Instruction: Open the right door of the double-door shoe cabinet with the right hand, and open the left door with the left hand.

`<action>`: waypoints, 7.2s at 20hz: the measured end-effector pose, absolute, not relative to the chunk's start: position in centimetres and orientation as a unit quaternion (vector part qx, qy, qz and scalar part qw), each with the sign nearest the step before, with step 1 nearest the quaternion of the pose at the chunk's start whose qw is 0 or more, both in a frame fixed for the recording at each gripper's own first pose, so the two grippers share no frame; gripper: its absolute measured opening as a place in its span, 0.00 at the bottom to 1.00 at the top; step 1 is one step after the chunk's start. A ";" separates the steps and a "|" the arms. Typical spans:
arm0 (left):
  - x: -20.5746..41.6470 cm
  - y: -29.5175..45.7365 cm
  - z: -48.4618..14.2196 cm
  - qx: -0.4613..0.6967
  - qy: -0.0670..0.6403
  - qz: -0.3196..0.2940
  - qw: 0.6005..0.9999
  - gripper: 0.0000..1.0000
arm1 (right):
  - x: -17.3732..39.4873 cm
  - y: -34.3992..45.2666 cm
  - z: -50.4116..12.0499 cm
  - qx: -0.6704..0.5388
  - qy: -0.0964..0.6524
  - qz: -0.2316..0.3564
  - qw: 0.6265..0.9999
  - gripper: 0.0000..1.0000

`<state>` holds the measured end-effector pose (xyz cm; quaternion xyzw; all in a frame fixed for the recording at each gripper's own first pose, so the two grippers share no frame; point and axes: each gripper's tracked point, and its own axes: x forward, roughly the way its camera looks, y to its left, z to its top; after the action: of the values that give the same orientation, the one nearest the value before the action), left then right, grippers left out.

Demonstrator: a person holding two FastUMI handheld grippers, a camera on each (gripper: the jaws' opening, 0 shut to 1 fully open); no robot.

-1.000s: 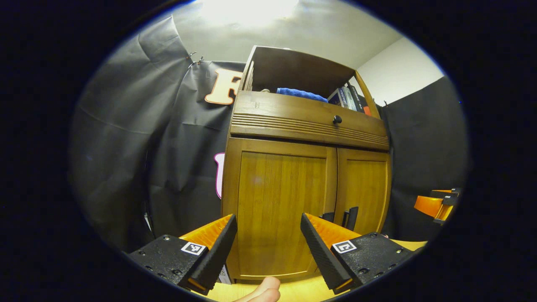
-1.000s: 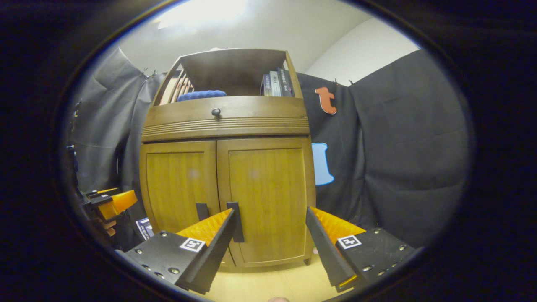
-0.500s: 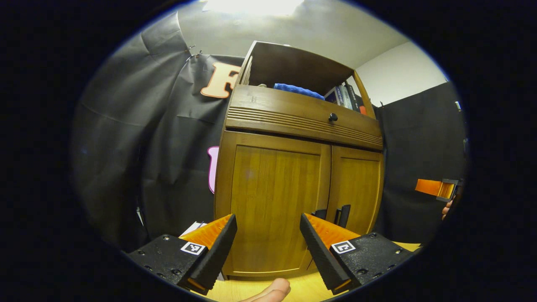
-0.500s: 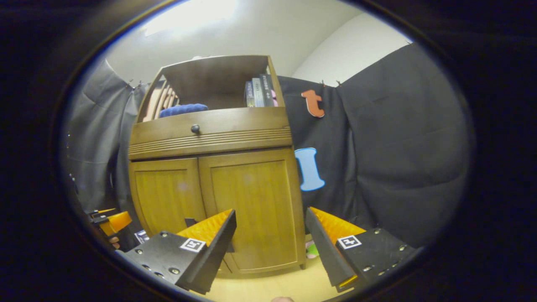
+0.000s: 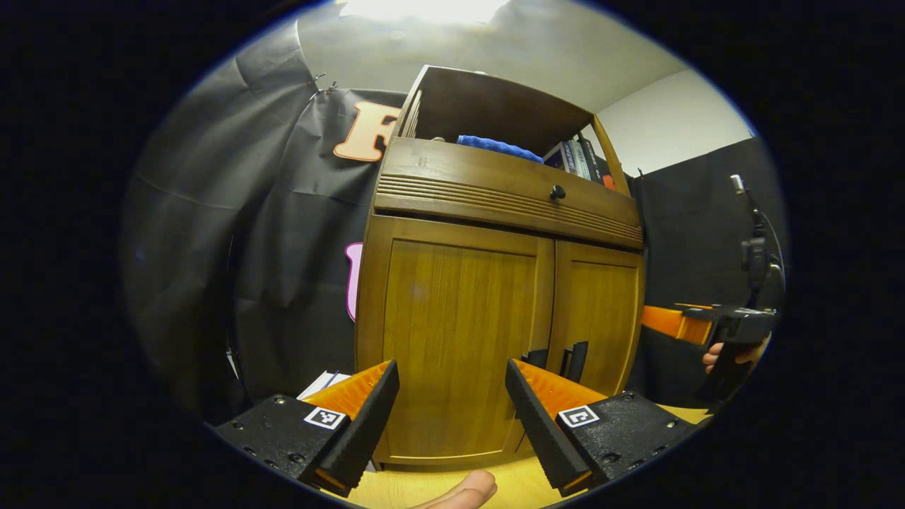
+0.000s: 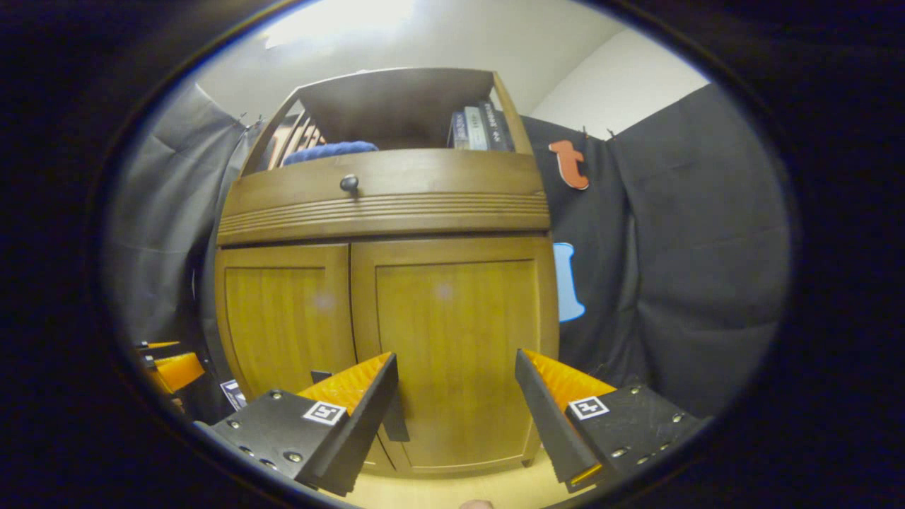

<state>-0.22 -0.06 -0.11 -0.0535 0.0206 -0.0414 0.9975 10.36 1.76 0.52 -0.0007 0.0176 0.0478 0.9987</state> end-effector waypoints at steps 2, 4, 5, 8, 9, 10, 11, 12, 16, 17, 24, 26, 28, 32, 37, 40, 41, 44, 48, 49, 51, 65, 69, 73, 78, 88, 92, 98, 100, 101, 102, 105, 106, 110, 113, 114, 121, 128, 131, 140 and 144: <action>-0.1 -0.2 -0.2 -0.053 0.022 -0.043 0.997 0.94 | 11.9 3.2 -1.3 0.002 0.034 0.062 0.997 0.99; -0.1 -0.2 -0.3 -0.053 0.025 -0.041 0.997 0.93 | 13.2 4.0 -3.0 0.006 0.049 0.064 0.997 0.94; -0.1 -0.2 -0.4 -0.053 0.027 -0.042 0.997 0.93 | 13.6 4.3 -3.9 0.005 0.057 0.060 0.997 0.95; 0.0 -0.4 -0.6 -0.051 0.032 -0.047 0.997 0.94 | 14.9 5.7 -5.4 -0.013 0.060 0.059 0.996 0.99; 0.0 -0.4 -0.5 -0.052 0.030 -0.047 0.997 0.94 | 15.2 6.6 -6.1 -0.009 0.066 0.068 0.995 0.95; -0.1 -0.5 -0.3 -0.052 0.027 -0.047 0.997 0.94 | 15.6 7.0 -6.9 -0.011 0.073 0.069 0.995 0.95; -0.1 -0.4 -0.2 -0.050 0.023 -0.046 0.997 0.94 | 16.1 6.9 -7.6 -0.014 0.080 0.065 0.995 0.98; -0.1 -0.2 -0.1 -0.045 0.019 -0.041 0.998 0.94 | 16.6 7.2 -8.4 -0.014 0.087 0.066 0.994 1.00; -0.2 -0.9 -0.1 -0.031 0.014 -0.040 0.999 0.93 | 17.0 9.4 -10.4 0.042 0.102 0.111 0.988 0.82; -0.2 -1.0 -0.1 -0.032 0.016 -0.041 0.999 0.93 | 17.1 10.0 -11.2 0.038 0.106 0.122 0.986 0.65; 0.5 -0.9 -1.0 -0.035 0.030 -0.038 0.998 0.93 | 16.2 9.8 -10.2 0.013 0.103 0.148 0.984 0.28; 1.2 -0.7 -1.0 -0.033 0.026 -0.042 0.998 0.93 | 15.2 9.3 -9.9 0.006 0.104 0.154 0.982 0.28; 1.3 -0.3 -0.8 -0.032 0.022 -0.036 0.999 0.94 | 14.6 9.1 -9.6 0.000 0.105 0.162 0.981 0.28; 0.3 -1.2 -0.7 -0.035 0.022 -0.043 0.998 0.94 | 13.4 8.3 -8.7 0.003 0.110 0.176 0.978 0.28; 0.6 -1.6 -1.3 -0.043 0.033 -0.047 0.997 0.93 | 10.9 6.5 -8.7 0.006 0.114 0.189 0.975 0.28; 0.8 -1.7 -1.4 -0.044 0.038 -0.046 0.997 0.93 | 9.7 5.6 -8.7 0.008 0.118 0.195 0.974 0.28; 0.7 -1.7 -1.5 -0.045 0.040 -0.047 0.997 0.93 | 9.2 5.3 -8.8 0.007 0.117 0.197 0.973 0.28; 0.7 -1.9 -1.4 -0.039 0.038 -0.045 0.997 0.94 | 7.9 4.1 -8.7 0.006 0.118 0.202 0.972 0.28; 0.6 -2.5 -1.5 -0.034 0.039 -0.051 0.997 0.94 | 6.7 2.6 -8.4 0.008 0.111 0.190 0.975 0.28; 0.5 -2.6 -1.6 -0.032 0.039 -0.052 0.997 0.94 | 6.4 2.2 -8.5 0.009 0.110 0.186 0.976 0.27; 0.4 -2.7 -1.6 -0.029 0.040 -0.054 0.997 0.94 | 5.7 1.2 -8.2 0.007 0.105 0.178 0.978 0.29; 0.0 -3.4 -1.7 -0.009 0.031 -0.047 0.998 0.93 | 2.3 -6.6 -6.9 -0.064 0.060 0.070 0.994 0.12; 0.0 -3.8 -2.1 -0.011 0.039 -0.054 0.998 0.93 | 1.6 -8.6 -6.6 -0.026 0.060 0.055 0.996 0.12; 0.3 -3.7 -2.5 -0.008 0.044 -0.049 0.998 0.93 | 0.7 -11.0 -6.7 -0.012 0.066 0.024 0.997 0.12; 0.5 -3.7 -2.8 -0.007 0.050 -0.048 0.998 0.94 | 0.7 -17.0 -5.7 0.016 0.052 -0.033 0.998 0.01; 0.9 -4.7 -3.7 0.001 0.056 -0.051 0.997 0.94 | 2.6 -22.6 -5.7 -0.013 0.073 0.067 0.995 0.01; 1.2 -5.1 -4.1 0.007 0.057 -0.052 0.997 0.94 | 3.3 -23.5 -5.6 -0.015 0.073 0.097 0.993 0.01; 1.7 -5.6 -4.9 0.008 0.064 -0.045 0.997 0.94 | 3.7 -23.9 -6.2 0.006 0.059 0.130 0.990 0.01; 2.0 -6.2 -5.6 0.009 0.071 -0.047 0.996 0.94 | 3.5 -23.5 -6.1 0.019 0.050 0.121 0.991 0.01; 2.1 -6.6 -5.9 0.008 0.073 -0.050 0.996 0.94 | 3.3 -23.1 -6.1 0.022 0.044 0.116 0.992 0.01; 2.1 -6.9 -6.4 0.007 0.078 -0.050 0.996 0.93 | 3.2 -23.0 -6.2 0.024 0.038 0.110 0.993 0.01; 2.2 -7.6 -7.1 0.004 0.083 -0.056 0.995 0.94 | 2.8 -22.8 -6.1 0.024 0.026 0.096 0.995 0.01; 2.3 -7.4 -7.0 0.004 0.081 -0.053 0.995 0.94 | 2.8 -22.6 -6.1 0.017 0.023 0.092 0.995 0.01; 2.1 -6.9 -7.3 0.003 0.082 -0.035 0.996 0.94 | 1.5 -23.7 -5.9 -0.044 0.018 0.045 0.998 0.02; 2.2 -8.1 -8.1 0.003 0.091 -0.048 0.995 0.93 | -1.3 -25.2 -4.2 0.004 0.012 0.027 1.000 0.26; 2.4 -8.5 -8.5 0.005 0.094 -0.050 0.994 0.93 | -1.6 -25.6 -4.1 0.023 0.015 0.024 0.999 0.34; 6.4 -11.2 -9.0 -0.016 0.088 -0.034 0.995 0.93 | -7.5 -25.2 -3.1 0.011 0.002 0.010 1.000 1.00; 11.9 -13.4 -10.7 0.007 0.096 -0.036 0.995 0.94 | -10.5 -22.6 -1.5 -0.007 0.004 0.007 1.000 1.00; 13.3 -12.2 -10.0 0.014 0.062 -0.004 0.998 0.92 | -11.4 -21.7 -1.3 -0.010 0.014 0.010 1.000 1.00; 11.3 -13.6 -10.6 0.014 0.117 -0.074 0.990 0.31 | -13.2 -18.4 1.5 0.023 0.001 0.037 0.999 1.00; 8.5 -13.2 -10.2 0.010 0.123 -0.088 0.988 0.34 | -13.5 -19.4 1.2 0.027 0.010 0.011 1.000 1.00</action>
<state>8.53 -13.21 -10.23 0.0105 0.1234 -0.0884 0.9883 -13.51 -19.45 1.23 0.0266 0.0099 0.0115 0.9995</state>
